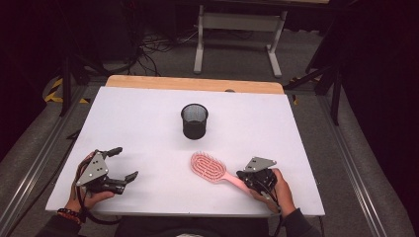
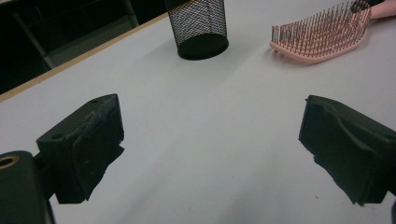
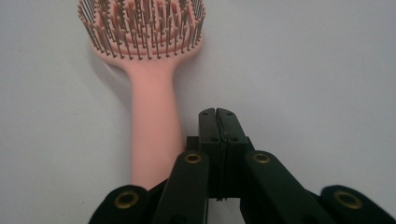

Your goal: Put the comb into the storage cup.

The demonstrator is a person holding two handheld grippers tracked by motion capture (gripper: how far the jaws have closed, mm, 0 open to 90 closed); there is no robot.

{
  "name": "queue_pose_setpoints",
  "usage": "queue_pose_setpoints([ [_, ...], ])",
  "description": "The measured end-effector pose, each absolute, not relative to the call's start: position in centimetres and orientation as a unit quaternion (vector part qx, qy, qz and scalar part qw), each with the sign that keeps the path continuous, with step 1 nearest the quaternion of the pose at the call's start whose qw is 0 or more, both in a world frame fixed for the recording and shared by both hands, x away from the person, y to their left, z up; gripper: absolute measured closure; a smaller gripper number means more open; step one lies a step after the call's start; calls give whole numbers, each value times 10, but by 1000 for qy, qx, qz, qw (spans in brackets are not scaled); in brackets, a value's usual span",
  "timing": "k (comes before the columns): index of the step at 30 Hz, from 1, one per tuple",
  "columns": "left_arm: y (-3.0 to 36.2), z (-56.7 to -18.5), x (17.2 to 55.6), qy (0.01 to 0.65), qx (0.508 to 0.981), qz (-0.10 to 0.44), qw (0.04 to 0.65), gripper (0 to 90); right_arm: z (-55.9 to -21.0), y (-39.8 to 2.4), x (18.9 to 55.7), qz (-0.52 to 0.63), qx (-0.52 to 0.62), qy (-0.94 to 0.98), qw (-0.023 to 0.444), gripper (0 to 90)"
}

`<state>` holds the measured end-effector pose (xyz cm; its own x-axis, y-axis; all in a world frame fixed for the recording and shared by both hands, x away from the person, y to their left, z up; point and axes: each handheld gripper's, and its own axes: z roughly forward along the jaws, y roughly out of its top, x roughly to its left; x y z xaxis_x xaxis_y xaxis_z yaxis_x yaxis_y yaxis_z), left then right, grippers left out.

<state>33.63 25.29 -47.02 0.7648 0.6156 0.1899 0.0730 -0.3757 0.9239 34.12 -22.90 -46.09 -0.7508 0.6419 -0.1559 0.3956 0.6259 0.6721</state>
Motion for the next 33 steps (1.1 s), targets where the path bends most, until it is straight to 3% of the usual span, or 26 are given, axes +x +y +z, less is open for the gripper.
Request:
queue_pose_setpoints([
  [12, 252, -471, 336, 217, 790, 259, 512, 75, -462, -229, 341, 317, 289, 882, 193, 873],
  [27, 251, -471, 337, 221, 789, 266, 507, 75, -459, -231, 342, 327, 287, 876, 207, 770],
  [33, 252, -471, 337, 224, 788, 266, 509, 77, -453, -234, 339, 352, 285, 860, 235, 761],
])
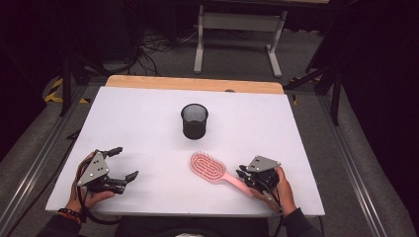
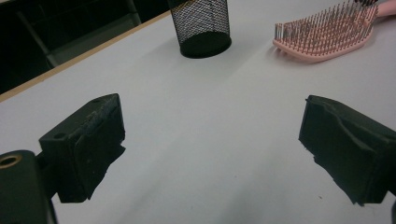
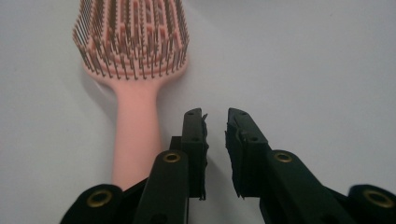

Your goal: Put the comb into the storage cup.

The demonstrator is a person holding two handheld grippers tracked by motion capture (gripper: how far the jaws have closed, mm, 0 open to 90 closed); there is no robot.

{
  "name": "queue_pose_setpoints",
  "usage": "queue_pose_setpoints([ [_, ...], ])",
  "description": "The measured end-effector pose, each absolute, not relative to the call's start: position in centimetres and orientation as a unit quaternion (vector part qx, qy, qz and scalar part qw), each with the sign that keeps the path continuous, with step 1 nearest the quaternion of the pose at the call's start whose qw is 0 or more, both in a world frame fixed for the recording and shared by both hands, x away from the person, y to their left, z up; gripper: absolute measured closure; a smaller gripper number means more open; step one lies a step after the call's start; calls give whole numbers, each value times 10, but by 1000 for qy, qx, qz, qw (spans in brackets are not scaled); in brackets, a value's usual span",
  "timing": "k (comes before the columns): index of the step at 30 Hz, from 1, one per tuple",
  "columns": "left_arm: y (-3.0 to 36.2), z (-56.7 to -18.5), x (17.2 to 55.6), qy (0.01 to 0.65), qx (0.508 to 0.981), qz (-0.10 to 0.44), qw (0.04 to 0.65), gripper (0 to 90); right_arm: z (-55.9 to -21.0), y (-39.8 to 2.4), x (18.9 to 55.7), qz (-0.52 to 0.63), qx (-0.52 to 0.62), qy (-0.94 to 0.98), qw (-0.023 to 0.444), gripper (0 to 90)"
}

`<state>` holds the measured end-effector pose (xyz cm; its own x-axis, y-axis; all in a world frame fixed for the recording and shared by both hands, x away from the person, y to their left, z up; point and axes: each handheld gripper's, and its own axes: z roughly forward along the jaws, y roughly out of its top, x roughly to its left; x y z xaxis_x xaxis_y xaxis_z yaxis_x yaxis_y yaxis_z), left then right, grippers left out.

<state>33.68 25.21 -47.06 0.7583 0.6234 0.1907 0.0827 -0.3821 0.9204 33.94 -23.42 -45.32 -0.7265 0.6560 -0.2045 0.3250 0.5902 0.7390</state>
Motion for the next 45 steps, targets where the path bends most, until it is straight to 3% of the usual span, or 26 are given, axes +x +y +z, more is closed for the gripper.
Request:
queue_pose_setpoints([
  [14, 251, -471, 337, 220, 792, 264, 505, 78, -443, -236, 333, 395, 273, 831, 279, 669],
  [27, 252, -471, 337, 219, 792, 264, 505, 77, -437, -238, 329, 430, 264, 808, 305, 433],
  [32, 252, -471, 337, 219, 792, 264, 505, 77, -436, -239, 329, 446, 266, 797, 309, 263],
  [38, 252, -471, 337, 219, 793, 262, 505, 77, -434, -239, 328, 460, 272, 782, 321, 140],
  [45, 251, -471, 337, 219, 793, 260, 505, 77, -431, -240, 330, 456, 274, 785, 318, 103],
])
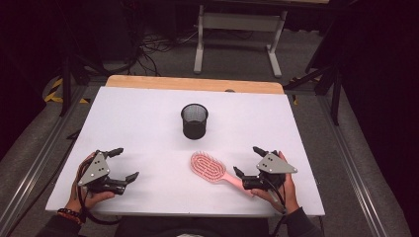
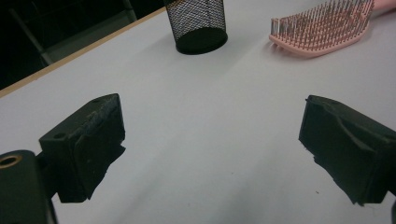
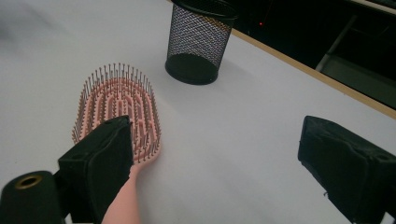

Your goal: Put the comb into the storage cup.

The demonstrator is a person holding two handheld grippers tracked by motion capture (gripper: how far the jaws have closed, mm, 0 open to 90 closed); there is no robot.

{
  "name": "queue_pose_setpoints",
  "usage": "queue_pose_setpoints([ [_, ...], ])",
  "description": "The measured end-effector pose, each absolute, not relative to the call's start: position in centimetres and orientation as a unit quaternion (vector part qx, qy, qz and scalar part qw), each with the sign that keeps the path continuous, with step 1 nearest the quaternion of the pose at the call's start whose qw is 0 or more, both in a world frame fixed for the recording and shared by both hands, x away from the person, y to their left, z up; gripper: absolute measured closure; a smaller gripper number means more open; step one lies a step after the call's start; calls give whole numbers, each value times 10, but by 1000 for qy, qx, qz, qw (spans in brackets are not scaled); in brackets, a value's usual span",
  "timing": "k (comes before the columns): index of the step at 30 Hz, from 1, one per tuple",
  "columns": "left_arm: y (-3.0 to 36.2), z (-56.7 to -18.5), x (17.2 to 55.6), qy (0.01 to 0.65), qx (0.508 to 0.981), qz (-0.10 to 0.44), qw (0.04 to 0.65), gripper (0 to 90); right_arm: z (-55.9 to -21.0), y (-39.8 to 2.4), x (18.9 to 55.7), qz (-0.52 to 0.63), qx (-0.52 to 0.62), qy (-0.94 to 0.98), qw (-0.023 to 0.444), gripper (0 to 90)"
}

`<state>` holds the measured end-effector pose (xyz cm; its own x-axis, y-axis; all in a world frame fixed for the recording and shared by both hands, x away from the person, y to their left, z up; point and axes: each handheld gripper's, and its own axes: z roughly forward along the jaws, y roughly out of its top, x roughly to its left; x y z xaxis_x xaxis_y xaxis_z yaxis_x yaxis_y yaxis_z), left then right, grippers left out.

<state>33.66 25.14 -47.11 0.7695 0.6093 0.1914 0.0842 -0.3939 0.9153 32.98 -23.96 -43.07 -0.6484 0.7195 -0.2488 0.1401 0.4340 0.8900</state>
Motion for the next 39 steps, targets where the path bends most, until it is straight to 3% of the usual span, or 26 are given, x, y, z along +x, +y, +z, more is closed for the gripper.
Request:
queue_pose_setpoints([
  [17, 250, -471, 337, 216, 795, 257, 504, 76, -408, -208, 336, 360, 246, 864, 250, 105],
  [29, 250, -472, 337, 215, 797, 254, 504, 75, -429, -185, 360, 226, 280, 921, 151, 227],
  [39, 251, -473, 338, 215, 798, 253, 503, 76, -440, -175, 366, 193, 264, 937, 125, 364],
])
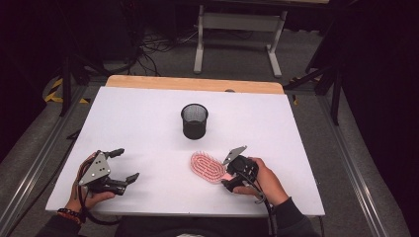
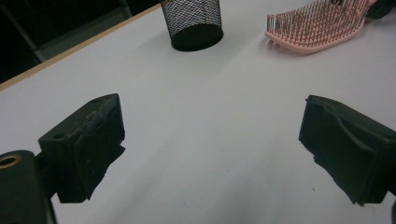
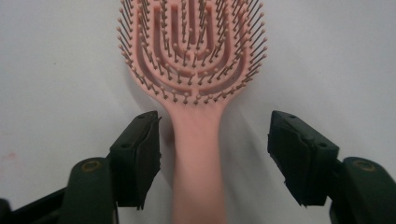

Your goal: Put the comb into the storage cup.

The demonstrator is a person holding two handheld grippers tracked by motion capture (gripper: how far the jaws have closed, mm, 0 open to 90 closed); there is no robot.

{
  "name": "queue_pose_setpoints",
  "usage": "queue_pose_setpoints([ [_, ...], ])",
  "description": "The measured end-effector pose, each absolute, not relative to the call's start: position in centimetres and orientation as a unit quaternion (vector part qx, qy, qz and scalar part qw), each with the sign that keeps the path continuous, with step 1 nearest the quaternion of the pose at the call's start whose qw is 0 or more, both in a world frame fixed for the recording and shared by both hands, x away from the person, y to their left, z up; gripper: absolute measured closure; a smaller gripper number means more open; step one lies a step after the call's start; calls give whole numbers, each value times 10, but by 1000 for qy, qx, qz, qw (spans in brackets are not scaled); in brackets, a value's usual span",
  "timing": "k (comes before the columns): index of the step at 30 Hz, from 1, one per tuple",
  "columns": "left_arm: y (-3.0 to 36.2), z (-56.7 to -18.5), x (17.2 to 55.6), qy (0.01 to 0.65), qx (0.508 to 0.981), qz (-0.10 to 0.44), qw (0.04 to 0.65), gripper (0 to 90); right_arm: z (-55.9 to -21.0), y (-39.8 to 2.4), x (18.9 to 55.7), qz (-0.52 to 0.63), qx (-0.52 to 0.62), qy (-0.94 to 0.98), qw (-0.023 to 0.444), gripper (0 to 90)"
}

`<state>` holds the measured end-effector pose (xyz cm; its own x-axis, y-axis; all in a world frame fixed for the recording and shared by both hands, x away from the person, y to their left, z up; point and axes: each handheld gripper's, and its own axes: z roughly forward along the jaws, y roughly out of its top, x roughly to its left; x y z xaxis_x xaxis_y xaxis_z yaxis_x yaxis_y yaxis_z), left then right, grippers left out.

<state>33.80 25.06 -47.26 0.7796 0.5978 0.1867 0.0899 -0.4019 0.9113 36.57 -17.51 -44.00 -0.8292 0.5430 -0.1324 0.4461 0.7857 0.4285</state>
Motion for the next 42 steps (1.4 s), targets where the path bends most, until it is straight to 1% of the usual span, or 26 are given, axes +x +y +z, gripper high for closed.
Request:
queue_pose_setpoints([
  [2, 251, -473, 338, 216, 798, 252, 503, 76, -442, -174, 367, 187, 269, 937, 122, 372],
  [4, 250, -473, 338, 216, 798, 251, 503, 77, -442, -176, 368, 195, 266, 937, 112, 432],
  [5, 250, -473, 338, 216, 798, 250, 504, 77, -442, -176, 368, 195, 266, 937, 112, 432],
  [6, 251, -473, 339, 218, 798, 248, 504, 77, -442, -176, 368, 197, 264, 938, 109, 452],
  [7, 251, -473, 339, 219, 798, 247, 504, 78, -442, -176, 368, 200, 262, 939, 100, 516],
  [10, 251, -473, 339, 218, 799, 247, 502, 79, -443, -175, 367, 205, 251, 941, 94, 586],
  [11, 251, -473, 339, 218, 800, 247, 501, 82, -443, -175, 367, 209, 248, 942, 88, 626],
  [13, 250, -473, 339, 218, 802, 245, 500, 82, -443, -176, 367, 210, 248, 942, 87, 632],
  [15, 250, -473, 340, 218, 802, 245, 499, 81, -443, -176, 367, 211, 244, 942, 88, 668],
  [19, 250, -473, 340, 218, 802, 242, 501, 87, -443, -176, 365, 215, 235, 944, 93, 688],
  [25, 250, -473, 340, 215, 804, 242, 499, 88, -444, -179, 363, 229, 230, 941, 98, 691],
  [36, 250, -474, 341, 220, 803, 238, 500, 78, -439, -186, 362, 261, 236, 925, 142, 691],
  [37, 250, -474, 341, 220, 804, 237, 500, 78, -437, -188, 362, 269, 233, 922, 152, 691],
  [42, 250, -474, 341, 219, 803, 237, 500, 78, -434, -192, 362, 285, 240, 913, 164, 691],
])
